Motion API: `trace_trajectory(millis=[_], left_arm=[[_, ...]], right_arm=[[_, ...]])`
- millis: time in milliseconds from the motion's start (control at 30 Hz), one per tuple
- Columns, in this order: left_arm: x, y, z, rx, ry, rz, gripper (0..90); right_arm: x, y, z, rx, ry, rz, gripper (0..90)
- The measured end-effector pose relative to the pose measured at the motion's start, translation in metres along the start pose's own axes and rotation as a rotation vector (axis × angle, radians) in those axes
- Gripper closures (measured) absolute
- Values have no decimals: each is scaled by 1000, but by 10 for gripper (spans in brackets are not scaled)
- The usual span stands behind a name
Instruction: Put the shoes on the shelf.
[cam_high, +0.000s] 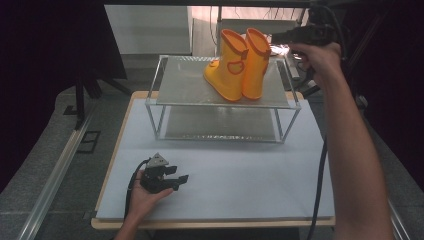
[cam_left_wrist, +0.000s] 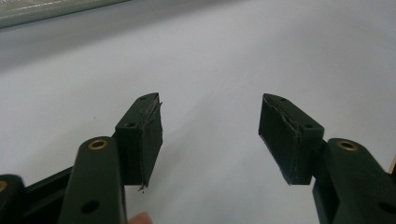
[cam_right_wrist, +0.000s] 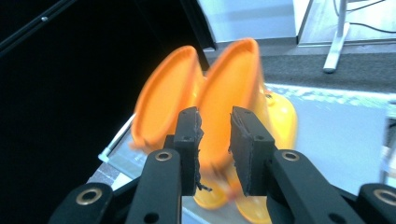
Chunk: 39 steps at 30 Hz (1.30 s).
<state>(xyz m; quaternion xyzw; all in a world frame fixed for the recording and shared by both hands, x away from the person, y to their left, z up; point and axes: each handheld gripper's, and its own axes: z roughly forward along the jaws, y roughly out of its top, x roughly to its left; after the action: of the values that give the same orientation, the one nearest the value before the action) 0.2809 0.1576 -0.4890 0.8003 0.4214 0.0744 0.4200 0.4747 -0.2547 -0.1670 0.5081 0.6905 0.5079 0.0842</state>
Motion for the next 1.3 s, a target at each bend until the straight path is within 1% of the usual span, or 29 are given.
trace_trajectory(millis=[100,167,233,333,467,567,700,733,767,867,900,1067,1300], left_arm=[[-2,1,1,3,1,3,399],[-4,1,2,7,2,8,399],[-6,1,5,16,2,10,399],[-8,1,7,23,-1,13,399],[-7,0,8,24,0,10,399],[-6,-1,7,20,1,8,399],[-3,-1,5,16,5,5,399],[-3,-1,5,15,5,4,399],[-2,-1,4,16,6,2,399],[-2,-1,4,12,6,-2,399],[-1,-1,3,11,6,-2,398],[-2,-1,4,15,4,4,398],[-2,-1,2,9,3,-1,398]], right_arm=[[-13,-18,-12,-9,8,3,743],[-21,-30,-15,0,0,-3,753],[-29,-40,-13,12,-5,-4,760],[-40,-56,-5,31,-11,-1,773],[-54,-76,14,61,-8,7,781],[-61,-87,29,78,-11,4,797],[-66,-97,45,92,-30,1,808],[-68,-99,48,88,-33,-2,809],[-69,-100,50,92,-31,5,809],[-71,-104,58,96,-38,2,807],[-71,-105,59,94,-38,6,807],[-71,-111,66,90,-65,-16,809],[-74,-117,75,92,-82,-9,858]])
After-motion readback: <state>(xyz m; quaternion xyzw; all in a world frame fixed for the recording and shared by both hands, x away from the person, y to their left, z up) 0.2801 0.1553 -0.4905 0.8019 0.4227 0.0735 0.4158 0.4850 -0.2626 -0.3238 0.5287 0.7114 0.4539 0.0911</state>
